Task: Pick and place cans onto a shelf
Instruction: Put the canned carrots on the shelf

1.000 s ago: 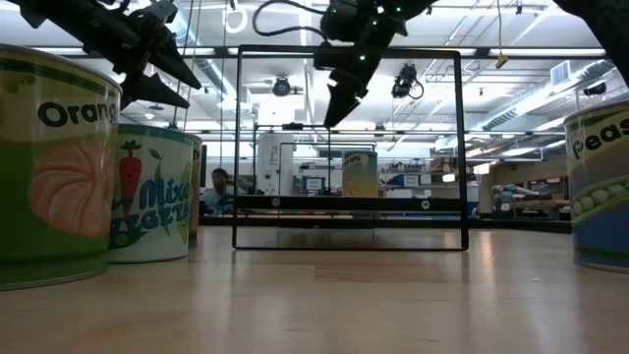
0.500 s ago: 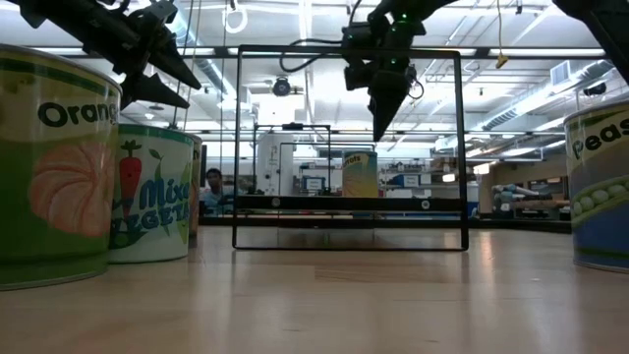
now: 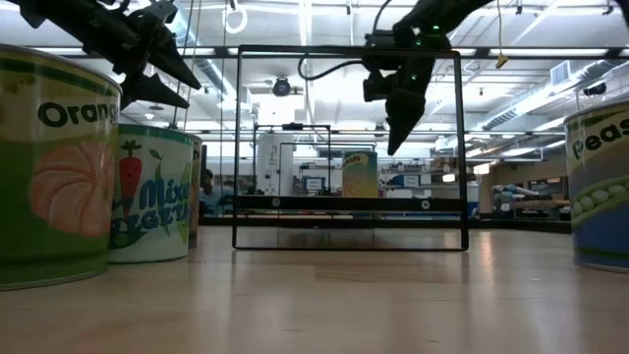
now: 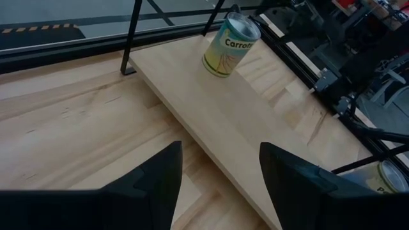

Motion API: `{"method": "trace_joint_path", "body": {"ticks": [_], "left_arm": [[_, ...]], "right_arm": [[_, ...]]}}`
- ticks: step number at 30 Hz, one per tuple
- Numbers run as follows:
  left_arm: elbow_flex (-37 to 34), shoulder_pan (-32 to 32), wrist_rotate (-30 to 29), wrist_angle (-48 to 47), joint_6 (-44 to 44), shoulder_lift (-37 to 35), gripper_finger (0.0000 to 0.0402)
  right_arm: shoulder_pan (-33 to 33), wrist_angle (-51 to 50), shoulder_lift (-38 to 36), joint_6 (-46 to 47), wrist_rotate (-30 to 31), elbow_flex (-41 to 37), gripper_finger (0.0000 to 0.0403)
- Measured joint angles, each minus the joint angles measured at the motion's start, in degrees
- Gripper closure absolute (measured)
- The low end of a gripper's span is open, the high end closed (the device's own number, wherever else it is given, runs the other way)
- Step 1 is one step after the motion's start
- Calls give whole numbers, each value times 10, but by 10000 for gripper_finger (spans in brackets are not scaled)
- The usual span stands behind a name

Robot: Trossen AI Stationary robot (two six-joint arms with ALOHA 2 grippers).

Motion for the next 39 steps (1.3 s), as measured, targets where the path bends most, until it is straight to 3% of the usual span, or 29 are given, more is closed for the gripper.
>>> {"method": "trace_joint_path", "body": {"ticks": [7,15,19,25,39], "left_arm": [[0,1,0,21,1,41,186],[1,37,1,177,42,171,186],[9,73,49,245,48,239,186],[100,95,98,246,107,358,190],[319,103,99,246,243,624,221]], "right_arm": [[-11,62,-21,17,8,-55,63],[-15,100,-21,49,7,-62,63],[-8,99,-21,54,-6,-62,63],[-11,93,-21,63,-6,-62,63],[-45,98,-21,21,-85,-62,63]]}}
